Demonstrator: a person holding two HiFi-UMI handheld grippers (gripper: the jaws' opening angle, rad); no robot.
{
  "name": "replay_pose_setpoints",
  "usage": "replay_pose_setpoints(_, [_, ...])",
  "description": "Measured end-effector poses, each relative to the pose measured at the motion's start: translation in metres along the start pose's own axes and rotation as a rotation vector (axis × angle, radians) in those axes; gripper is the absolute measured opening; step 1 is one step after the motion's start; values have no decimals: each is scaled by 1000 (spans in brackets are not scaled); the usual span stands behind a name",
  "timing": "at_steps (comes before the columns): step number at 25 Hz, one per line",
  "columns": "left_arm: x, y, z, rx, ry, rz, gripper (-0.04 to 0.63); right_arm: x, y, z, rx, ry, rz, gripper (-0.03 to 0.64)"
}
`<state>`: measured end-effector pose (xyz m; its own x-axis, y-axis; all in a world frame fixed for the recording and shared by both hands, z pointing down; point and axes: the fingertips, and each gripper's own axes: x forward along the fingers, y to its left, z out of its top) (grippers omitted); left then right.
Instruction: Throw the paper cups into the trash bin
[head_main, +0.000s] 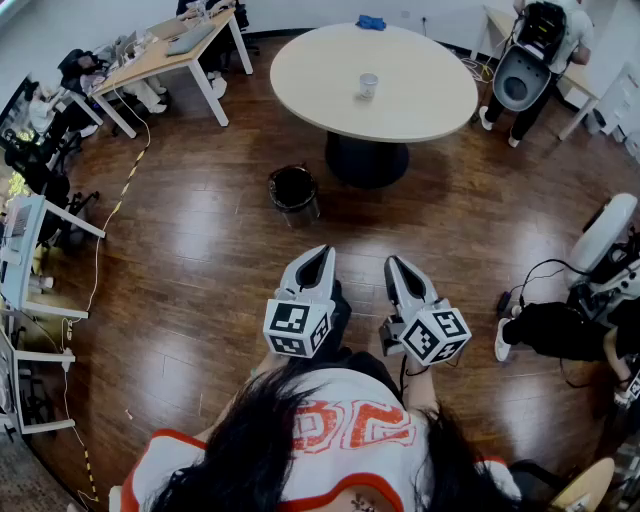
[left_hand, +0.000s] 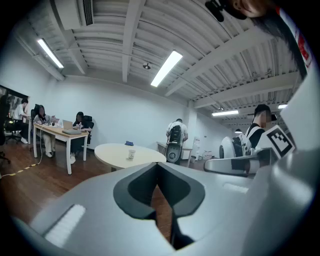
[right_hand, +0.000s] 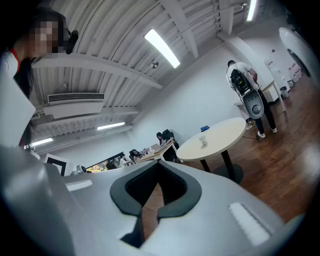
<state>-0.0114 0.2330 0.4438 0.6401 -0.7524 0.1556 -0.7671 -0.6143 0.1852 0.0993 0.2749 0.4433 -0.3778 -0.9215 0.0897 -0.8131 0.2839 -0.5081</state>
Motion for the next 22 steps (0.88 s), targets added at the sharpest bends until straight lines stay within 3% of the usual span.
replay_pose_setpoints(22, [175, 71, 43, -30, 40, -92, 0, 169, -73, 71, -52, 29, -49, 2])
